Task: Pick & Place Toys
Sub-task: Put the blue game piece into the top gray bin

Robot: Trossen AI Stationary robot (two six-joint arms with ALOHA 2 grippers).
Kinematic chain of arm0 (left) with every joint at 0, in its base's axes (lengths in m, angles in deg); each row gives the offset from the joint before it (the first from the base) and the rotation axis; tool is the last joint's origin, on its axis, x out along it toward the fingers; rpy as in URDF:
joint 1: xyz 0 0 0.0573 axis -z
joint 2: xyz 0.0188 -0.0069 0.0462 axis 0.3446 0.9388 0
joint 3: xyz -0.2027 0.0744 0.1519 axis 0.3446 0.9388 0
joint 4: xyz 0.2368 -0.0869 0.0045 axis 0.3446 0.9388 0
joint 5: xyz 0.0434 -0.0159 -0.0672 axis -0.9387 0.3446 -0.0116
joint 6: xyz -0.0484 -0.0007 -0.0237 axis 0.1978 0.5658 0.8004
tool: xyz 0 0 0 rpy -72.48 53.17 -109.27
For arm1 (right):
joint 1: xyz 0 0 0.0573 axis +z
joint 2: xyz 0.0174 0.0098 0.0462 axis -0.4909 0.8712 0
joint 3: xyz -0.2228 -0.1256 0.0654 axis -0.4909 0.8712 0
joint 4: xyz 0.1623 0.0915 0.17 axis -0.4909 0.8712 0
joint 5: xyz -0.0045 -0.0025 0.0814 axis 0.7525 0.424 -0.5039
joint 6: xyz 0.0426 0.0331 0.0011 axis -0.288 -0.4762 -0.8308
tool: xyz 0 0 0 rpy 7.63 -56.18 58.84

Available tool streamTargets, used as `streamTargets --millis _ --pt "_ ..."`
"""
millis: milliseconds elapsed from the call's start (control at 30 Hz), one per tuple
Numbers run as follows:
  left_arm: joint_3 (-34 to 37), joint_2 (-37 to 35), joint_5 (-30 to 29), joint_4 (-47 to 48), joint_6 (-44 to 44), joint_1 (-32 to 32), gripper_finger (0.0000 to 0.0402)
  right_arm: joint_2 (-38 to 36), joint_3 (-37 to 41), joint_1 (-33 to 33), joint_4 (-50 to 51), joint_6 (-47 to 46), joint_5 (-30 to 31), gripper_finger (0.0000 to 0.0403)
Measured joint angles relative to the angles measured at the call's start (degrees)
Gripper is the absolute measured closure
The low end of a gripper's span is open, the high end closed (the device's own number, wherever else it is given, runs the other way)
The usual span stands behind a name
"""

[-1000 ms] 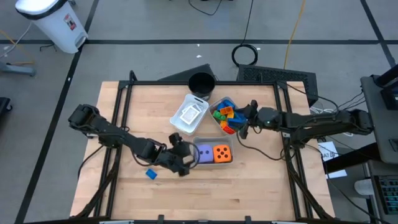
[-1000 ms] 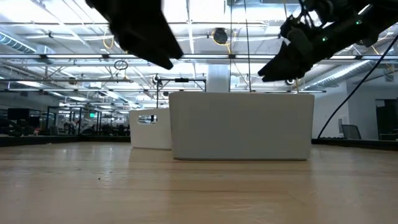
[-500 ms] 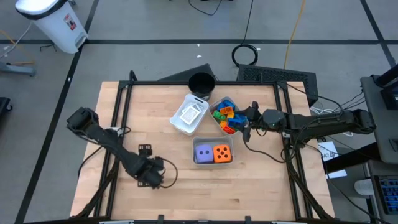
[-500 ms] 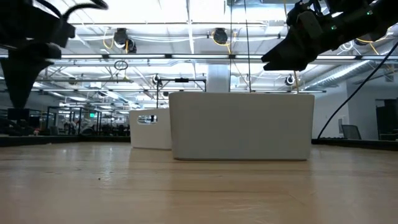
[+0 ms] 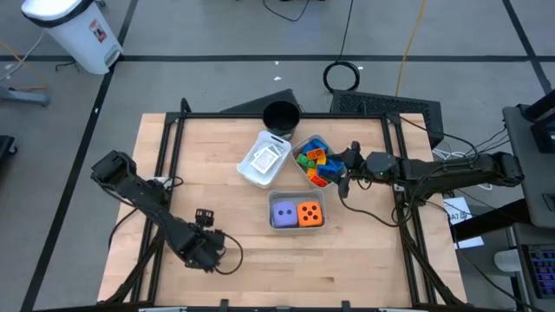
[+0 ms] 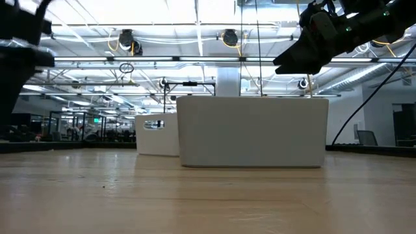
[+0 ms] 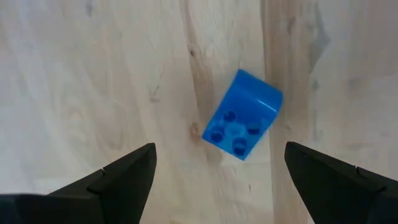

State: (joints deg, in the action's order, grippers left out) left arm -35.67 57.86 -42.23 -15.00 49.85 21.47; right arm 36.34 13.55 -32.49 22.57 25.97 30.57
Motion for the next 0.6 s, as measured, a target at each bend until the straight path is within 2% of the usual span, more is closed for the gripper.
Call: streamTargets --millis 133,267,433,600 --pt "6.2 0.0 0.5 -7.9 0.3 0.1 0.0046 0.0 0.0 0.0 0.0 0.0 0.0 0.0140" --pt "9.4 -0.2 0.8 -12.6 -1.3 0.0 0.0076 0.0 0.0 0.0 -0.3 0.0 0.0 0.0140" --pt "9.7 -0.2 -0.1 -14.1 -6.3 0.0 0.0154 0.0 0.0 0.0 -0.5 0.0 0.0 0.0140" --pt "9.9 -0.1 -0.7 -18.4 -6.7 -0.3 0.0242 0.0 0.0 0.0 -0.5 0.0 0.0 0.0143"
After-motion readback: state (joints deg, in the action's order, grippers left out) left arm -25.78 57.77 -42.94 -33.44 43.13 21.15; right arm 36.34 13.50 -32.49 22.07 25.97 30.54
